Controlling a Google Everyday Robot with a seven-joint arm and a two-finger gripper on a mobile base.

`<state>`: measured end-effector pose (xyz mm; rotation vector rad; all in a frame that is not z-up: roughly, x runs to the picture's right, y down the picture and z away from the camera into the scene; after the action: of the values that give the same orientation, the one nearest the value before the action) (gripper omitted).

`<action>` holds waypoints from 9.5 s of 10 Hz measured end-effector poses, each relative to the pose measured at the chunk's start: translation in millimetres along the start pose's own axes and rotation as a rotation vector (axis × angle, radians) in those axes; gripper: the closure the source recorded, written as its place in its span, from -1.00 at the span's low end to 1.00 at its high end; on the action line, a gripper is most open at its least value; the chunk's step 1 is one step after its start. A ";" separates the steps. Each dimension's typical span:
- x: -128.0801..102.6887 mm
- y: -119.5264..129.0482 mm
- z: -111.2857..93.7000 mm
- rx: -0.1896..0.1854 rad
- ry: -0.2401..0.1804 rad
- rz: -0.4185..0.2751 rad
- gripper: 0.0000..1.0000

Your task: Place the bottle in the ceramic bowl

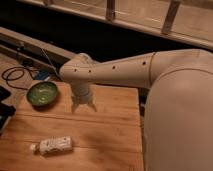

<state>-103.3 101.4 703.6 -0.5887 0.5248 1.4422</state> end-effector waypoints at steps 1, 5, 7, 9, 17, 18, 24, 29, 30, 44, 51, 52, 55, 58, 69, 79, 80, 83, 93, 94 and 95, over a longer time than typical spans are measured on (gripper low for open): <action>0.0 0.0 0.0 0.000 0.000 0.000 -0.30; -0.2 0.2 -1.1 -0.001 -0.002 0.000 -0.30; -0.2 0.3 -1.0 -0.001 -0.002 0.000 -0.30; -0.3 0.2 -1.1 -0.001 -0.002 0.000 -0.30; 40.7 128.9 -49.9 -0.094 -0.066 -0.544 -0.30; 49.2 140.6 -52.6 -0.098 -0.070 -0.636 -0.30; 71.9 159.7 -50.8 -0.091 -0.081 -0.903 -0.30; 77.4 177.1 12.6 -0.171 0.032 -0.978 -0.30; 79.4 179.0 23.6 -0.186 0.053 -0.993 -0.30; 99.9 164.9 45.5 -0.305 -0.054 -1.223 -0.30; 100.9 173.5 83.4 -0.385 -0.024 -1.279 -0.30; 99.6 171.8 91.1 -0.410 -0.033 -1.270 -0.30; 94.4 170.8 121.5 -0.475 -0.080 -1.256 -0.30; 87.2 165.1 132.3 -0.512 -0.122 -1.252 -0.30; 98.4 158.3 163.3 -0.584 -0.115 -1.202 0.39; 33.9 141.1 61.4 -0.353 -0.197 -1.074 1.00; 8.5 134.8 41.8 -0.308 -0.197 -1.055 1.00; -44.1 117.5 19.5 -0.250 -0.217 -1.021 1.00; -91.7 153.5 -5.4 -0.201 -0.251 -1.106 1.00; -107.4 173.8 -9.7 -0.192 -0.252 -1.138 1.00; -118.5 191.3 -12.5 -0.188 -0.253 -1.165 1.00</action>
<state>-301.6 11.0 761.0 -0.6742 -0.1831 0.4281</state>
